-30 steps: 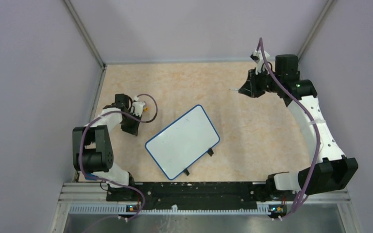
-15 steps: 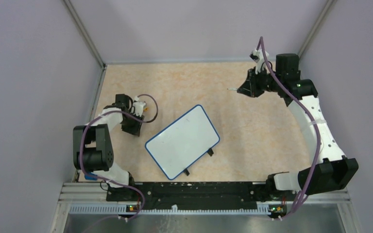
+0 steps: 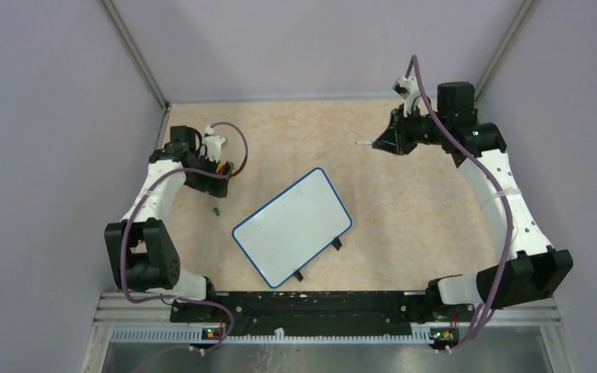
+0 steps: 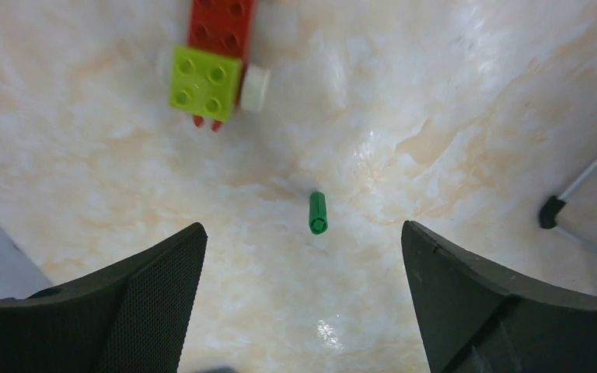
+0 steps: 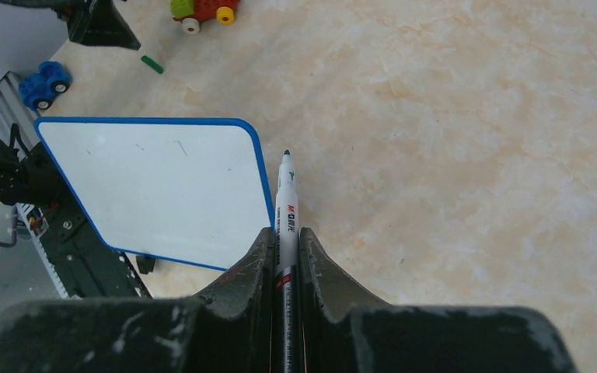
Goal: Write a sentence on the whiteboard
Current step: Place the pen cap at the center of the board, then adjust the whiteboard at the center of the board.
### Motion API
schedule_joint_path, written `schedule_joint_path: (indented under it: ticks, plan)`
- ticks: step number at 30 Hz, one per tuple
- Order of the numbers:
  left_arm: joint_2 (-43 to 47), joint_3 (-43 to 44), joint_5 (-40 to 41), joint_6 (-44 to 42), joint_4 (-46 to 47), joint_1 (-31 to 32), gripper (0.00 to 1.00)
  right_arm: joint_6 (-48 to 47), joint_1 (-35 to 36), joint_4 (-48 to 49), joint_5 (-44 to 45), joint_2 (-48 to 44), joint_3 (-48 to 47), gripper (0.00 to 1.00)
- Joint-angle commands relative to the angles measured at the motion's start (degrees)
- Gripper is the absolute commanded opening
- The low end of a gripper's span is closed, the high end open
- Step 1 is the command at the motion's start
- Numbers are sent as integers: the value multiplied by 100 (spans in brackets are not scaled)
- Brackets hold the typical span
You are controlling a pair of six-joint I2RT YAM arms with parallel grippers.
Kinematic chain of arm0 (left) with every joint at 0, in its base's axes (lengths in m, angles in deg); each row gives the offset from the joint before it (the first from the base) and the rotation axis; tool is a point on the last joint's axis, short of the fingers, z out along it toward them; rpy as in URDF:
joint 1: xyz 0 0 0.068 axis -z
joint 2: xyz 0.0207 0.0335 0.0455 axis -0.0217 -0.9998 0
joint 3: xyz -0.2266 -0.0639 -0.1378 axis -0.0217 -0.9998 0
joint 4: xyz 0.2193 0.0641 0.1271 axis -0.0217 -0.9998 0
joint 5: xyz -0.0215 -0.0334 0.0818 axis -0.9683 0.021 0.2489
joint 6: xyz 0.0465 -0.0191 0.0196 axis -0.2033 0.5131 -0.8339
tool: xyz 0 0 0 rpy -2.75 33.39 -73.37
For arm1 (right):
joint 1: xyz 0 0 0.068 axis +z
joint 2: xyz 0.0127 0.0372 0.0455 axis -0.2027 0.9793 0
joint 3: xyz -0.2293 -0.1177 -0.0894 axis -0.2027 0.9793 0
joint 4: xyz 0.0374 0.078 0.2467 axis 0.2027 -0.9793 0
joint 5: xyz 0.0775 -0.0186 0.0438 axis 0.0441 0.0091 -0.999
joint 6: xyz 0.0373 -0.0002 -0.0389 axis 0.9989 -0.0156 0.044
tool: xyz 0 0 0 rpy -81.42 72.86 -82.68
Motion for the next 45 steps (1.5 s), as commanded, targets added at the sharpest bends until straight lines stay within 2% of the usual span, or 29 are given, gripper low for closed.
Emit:
schedule_joint_path:
  ticks: [1, 6, 12, 18, 29, 35, 45]
  plan:
    - [427, 917, -472, 93, -474, -12, 99, -197, 218, -83, -379, 75, -387, 0]
    - [853, 1553, -1387, 347, -542, -16, 99, -486, 635, -248, -178, 88, -463, 0]
    - [1508, 1445, -2708, 1069, -58, -16, 99, -748, 1506, -327, 206, 88, -321, 0]
    - [1449, 1451, -4011, 693, -720, -8, 99, -782, 2196, -148, 106, 58, -113, 0]
    - [1246, 1029, -4716, -71, -1405, 64, 99, -487, 2965, 679, -373, 183, 12, 0]
    - [1145, 852, -4730, -219, -1478, 537, 99, -631, 3228, 786, -286, 176, 19, 0]
    - [440, 1121, -4815, -304, -1423, 1320, 80, -985, 3375, 342, -536, 154, -74, 0]
